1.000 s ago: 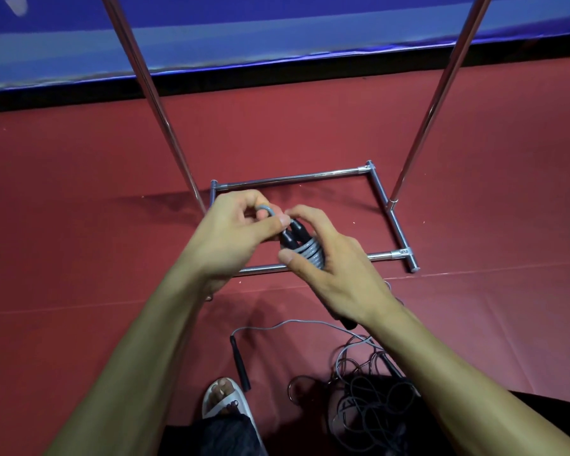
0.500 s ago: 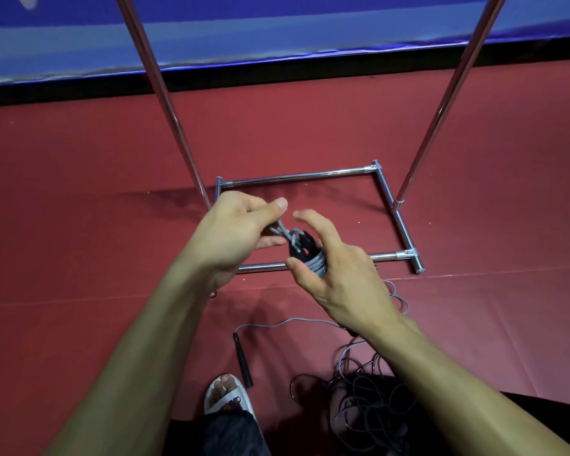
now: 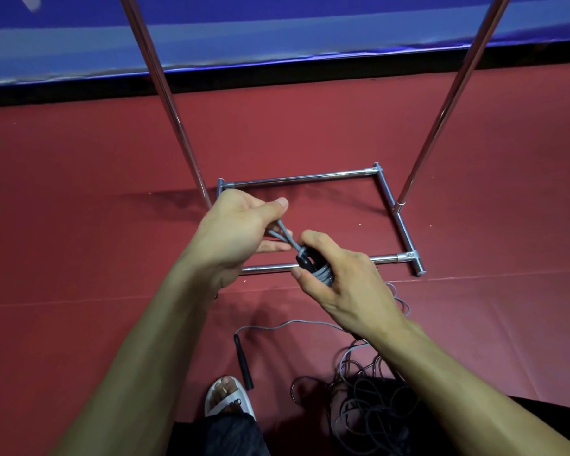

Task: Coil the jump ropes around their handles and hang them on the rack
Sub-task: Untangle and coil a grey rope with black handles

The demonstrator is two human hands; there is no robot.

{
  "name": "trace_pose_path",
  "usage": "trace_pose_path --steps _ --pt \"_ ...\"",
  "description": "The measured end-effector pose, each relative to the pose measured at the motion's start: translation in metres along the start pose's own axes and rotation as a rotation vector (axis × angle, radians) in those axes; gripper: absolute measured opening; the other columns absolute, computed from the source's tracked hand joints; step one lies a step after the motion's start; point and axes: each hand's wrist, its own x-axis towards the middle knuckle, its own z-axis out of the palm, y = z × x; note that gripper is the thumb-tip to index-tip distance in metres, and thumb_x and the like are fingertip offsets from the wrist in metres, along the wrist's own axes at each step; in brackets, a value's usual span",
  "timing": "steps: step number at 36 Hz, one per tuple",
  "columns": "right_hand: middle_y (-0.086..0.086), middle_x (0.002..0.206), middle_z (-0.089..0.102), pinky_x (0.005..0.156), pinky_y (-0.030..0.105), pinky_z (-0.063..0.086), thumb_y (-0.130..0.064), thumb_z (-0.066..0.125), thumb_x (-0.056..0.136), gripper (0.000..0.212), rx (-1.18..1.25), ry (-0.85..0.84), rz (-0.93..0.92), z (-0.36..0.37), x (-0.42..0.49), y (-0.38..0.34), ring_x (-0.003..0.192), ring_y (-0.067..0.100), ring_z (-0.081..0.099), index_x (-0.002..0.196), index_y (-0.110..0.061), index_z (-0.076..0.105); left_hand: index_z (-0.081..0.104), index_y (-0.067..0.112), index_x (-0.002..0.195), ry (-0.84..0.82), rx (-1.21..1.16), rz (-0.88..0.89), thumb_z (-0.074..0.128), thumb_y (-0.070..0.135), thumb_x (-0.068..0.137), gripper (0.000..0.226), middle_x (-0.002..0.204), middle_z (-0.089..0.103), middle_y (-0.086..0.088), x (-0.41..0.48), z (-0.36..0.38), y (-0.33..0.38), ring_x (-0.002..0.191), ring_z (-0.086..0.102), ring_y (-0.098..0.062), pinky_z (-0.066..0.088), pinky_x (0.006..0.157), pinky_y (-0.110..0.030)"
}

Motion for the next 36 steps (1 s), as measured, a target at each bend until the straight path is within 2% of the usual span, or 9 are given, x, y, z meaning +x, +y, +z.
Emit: trace_pose_path --steps 5,8,10,13,16,21,30,33,36 --pt "-0.019 0.07 0.051 0.064 0.032 0.045 -0.056 0.049 0.084 0.03 0.064 -0.005 0.039 0.0 0.0 0.0 0.061 0.007 0.046 0.11 -0.041 0.042 0.056 -0.004 0.064 -0.024 -0.065 -0.013 0.057 0.011 0.096 0.036 0.05 0.053 -0.005 0.0 0.0 -0.001 0.057 0.064 -0.014 0.058 0.059 -0.028" --pt "-0.005 0.065 0.058 0.06 0.037 0.05 -0.052 0.055 0.086 0.024 0.165 -0.041 0.075 0.0 -0.002 0.001 0.054 0.018 0.058 0.103 -0.043 0.04 0.053 -0.001 0.067 -0.086 -0.145 -0.064 0.056 0.013 0.096 0.032 0.063 0.047 -0.009 0.001 0.001 -0.006 0.058 0.063 -0.013 0.058 0.062 -0.029" --pt "0.005 0.067 0.058 0.059 0.043 0.051 -0.04 0.061 0.091 0.025 0.228 -0.039 0.083 -0.002 -0.003 -0.001 0.053 0.027 0.058 0.1 -0.041 0.038 0.053 0.001 0.068 -0.122 -0.186 -0.107 0.056 0.015 0.096 0.032 0.069 0.046 -0.009 0.002 -0.001 -0.009 0.061 0.063 -0.013 0.058 0.063 -0.029" --pt "0.009 0.066 0.058 0.056 0.044 0.051 -0.033 0.063 0.092 0.029 0.264 -0.03 0.105 -0.002 -0.001 -0.003 0.051 0.03 0.056 0.095 -0.041 0.035 0.054 0.0 0.071 -0.133 -0.216 -0.12 0.056 0.015 0.096 0.03 0.068 0.05 -0.01 0.004 -0.004 -0.01 0.065 0.065 -0.016 0.059 0.066 -0.031" --pt "0.007 0.07 0.06 0.059 0.045 0.051 -0.038 0.064 0.09 0.032 0.237 -0.011 0.12 -0.001 0.001 0.0 0.053 0.029 0.055 0.093 -0.044 0.033 0.056 -0.002 0.071 -0.144 -0.21 -0.122 0.057 0.013 0.095 0.028 0.059 0.058 -0.006 0.004 -0.004 -0.01 0.066 0.066 -0.016 0.06 0.069 -0.031" --pt "0.003 0.072 0.06 0.062 0.046 0.052 -0.046 0.062 0.087 0.029 0.216 -0.03 0.129 -0.001 0.001 0.003 0.057 0.029 0.058 0.092 -0.042 0.034 0.055 0.0 0.074 -0.155 -0.172 -0.098 0.057 0.011 0.095 0.023 0.059 0.054 -0.005 0.003 -0.002 -0.008 0.065 0.065 -0.015 0.06 0.068 -0.03" --pt "-0.002 0.07 0.061 0.063 0.042 0.05 -0.064 0.051 0.079 0.033 0.168 -0.035 0.126 0.006 -0.002 0.001 0.056 0.019 0.059 0.097 -0.042 0.034 0.057 0.0 0.063 -0.051 -0.111 -0.073 0.058 0.011 0.095 0.034 0.049 0.055 -0.003 0.004 -0.003 -0.003 0.056 0.062 -0.014 0.06 0.063 -0.03" --pt "0.004 0.065 0.062 0.064 0.042 0.052 -0.058 0.057 0.082 0.039 0.182 -0.061 0.138 -0.004 0.001 -0.001 0.056 0.022 0.061 0.114 -0.049 0.036 0.055 0.008 0.059 -0.15 -0.061 -0.09 0.058 0.012 0.095 0.036 0.052 0.057 0.001 0.003 0.0 0.002 0.059 0.062 -0.009 0.059 0.071 -0.026" --pt "-0.014 0.066 0.063 0.067 0.04 0.054 -0.04 0.061 0.092 0.036 0.213 -0.047 0.091 -0.024 0.01 -0.007 0.057 0.018 0.062 0.123 -0.048 0.043 0.051 0.01 0.069 -0.241 -0.095 -0.099 0.055 0.005 0.095 0.026 0.054 0.057 0.005 0.005 0.001 0.018 0.06 0.062 -0.005 0.057 0.079 -0.028"
